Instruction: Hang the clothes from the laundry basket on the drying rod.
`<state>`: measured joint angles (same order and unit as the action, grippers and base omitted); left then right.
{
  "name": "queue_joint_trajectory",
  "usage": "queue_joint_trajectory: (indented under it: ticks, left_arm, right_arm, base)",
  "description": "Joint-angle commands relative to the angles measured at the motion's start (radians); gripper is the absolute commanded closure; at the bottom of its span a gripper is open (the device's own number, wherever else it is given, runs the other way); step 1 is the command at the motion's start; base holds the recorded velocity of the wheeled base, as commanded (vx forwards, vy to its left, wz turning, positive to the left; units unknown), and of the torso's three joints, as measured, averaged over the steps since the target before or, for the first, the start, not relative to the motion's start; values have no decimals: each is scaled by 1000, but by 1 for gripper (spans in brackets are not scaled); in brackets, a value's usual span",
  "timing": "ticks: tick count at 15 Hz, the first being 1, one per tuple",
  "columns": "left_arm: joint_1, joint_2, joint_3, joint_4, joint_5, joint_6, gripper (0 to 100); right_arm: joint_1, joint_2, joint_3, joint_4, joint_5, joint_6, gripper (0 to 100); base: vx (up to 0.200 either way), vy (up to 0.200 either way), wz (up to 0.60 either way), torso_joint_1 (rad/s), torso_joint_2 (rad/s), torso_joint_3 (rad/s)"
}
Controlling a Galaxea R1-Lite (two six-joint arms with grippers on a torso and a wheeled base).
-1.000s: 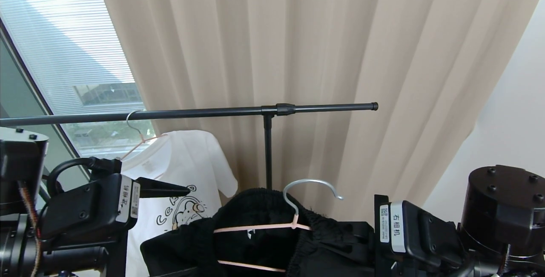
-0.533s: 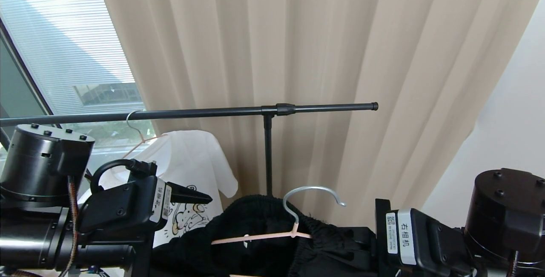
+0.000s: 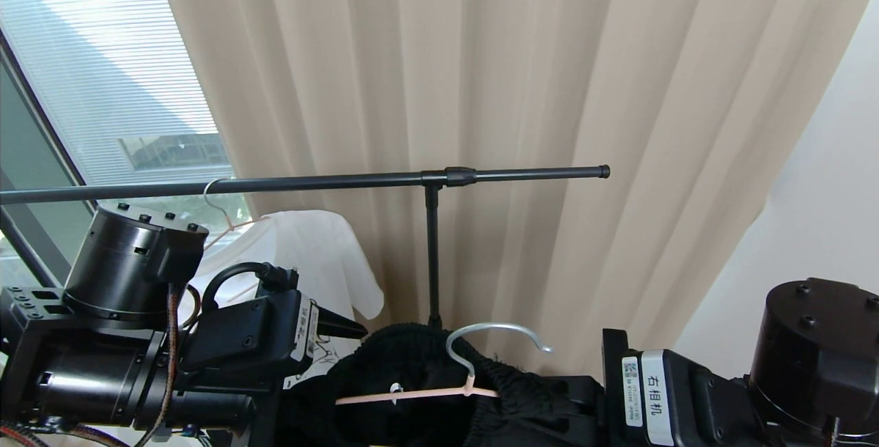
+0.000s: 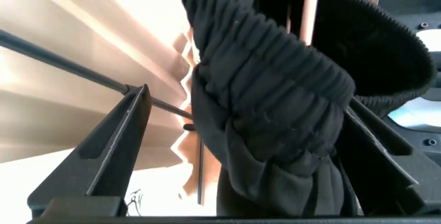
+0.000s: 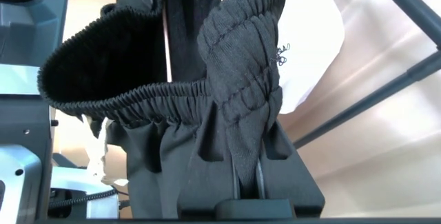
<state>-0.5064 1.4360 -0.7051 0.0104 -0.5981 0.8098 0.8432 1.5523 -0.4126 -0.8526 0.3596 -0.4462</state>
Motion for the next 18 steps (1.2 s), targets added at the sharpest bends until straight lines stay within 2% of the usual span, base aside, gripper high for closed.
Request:
queue_joint_trajectory:
  ticks: [1,3,4,14,17,18]
  left_arm:
    - [-4,17,-4,0,0,0,0]
    - [-4,15,-4,0,0,-1,0]
    - [-4,12,3,2,1,-3,100]
    - [-1,6,3,0,4,-6,100]
    - [2,-11,3,0,4,-6,100]
    - [5,-22,3,0,4,-8,100]
  right_arm:
    - [2,-1,-2,-2,1,0,100]
    - [2,-1,-2,-2,1,0,100]
    - [2,0,-3,-2,2,1,100]
    - [-1,17,-11,-40,10,7,100]
    - [-3,18,-15,-42,9,34,100]
    - [-3,17,-14,-42,9,34,0]
  base:
    - [0,0,0,0,0,0]
    - [0,0,0,0,0,0]
    - [0,0,0,0,0,0]
    - [0,0,0,0,0,0]
    - [0,0,0,0,0,0]
    - [0,0,0,0,0,0]
